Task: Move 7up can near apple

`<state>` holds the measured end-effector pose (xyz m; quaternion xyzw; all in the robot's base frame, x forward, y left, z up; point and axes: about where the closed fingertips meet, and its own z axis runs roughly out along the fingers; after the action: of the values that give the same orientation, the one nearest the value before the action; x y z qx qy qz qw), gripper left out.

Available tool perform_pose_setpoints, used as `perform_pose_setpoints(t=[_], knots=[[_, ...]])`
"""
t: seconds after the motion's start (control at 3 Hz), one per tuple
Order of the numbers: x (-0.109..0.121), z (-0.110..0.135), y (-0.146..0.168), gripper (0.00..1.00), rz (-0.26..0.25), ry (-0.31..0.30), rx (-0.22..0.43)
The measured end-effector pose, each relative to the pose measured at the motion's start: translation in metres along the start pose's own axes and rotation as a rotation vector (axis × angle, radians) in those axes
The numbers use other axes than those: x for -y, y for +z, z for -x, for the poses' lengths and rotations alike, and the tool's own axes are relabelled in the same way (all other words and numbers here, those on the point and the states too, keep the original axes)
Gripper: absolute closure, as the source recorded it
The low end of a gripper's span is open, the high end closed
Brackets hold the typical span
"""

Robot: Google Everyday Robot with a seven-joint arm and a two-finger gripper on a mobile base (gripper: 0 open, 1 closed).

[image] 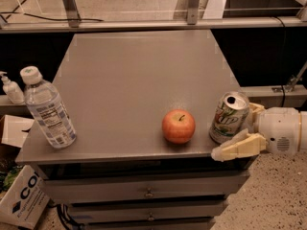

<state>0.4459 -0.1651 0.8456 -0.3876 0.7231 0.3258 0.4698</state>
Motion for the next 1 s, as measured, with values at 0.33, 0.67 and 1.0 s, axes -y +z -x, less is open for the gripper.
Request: perform_pose_setpoints(t=[0.33, 0.67, 1.0], knots=[[0.016, 0.004, -0.023, 0.00, -0.058, -0.058, -0.011], [0.037, 0.013, -0.064, 0.00, -0.149, -0.134, -0.002], [0.054, 0.024, -0.106, 0.00, -0.238, -0.199, 0.041]])
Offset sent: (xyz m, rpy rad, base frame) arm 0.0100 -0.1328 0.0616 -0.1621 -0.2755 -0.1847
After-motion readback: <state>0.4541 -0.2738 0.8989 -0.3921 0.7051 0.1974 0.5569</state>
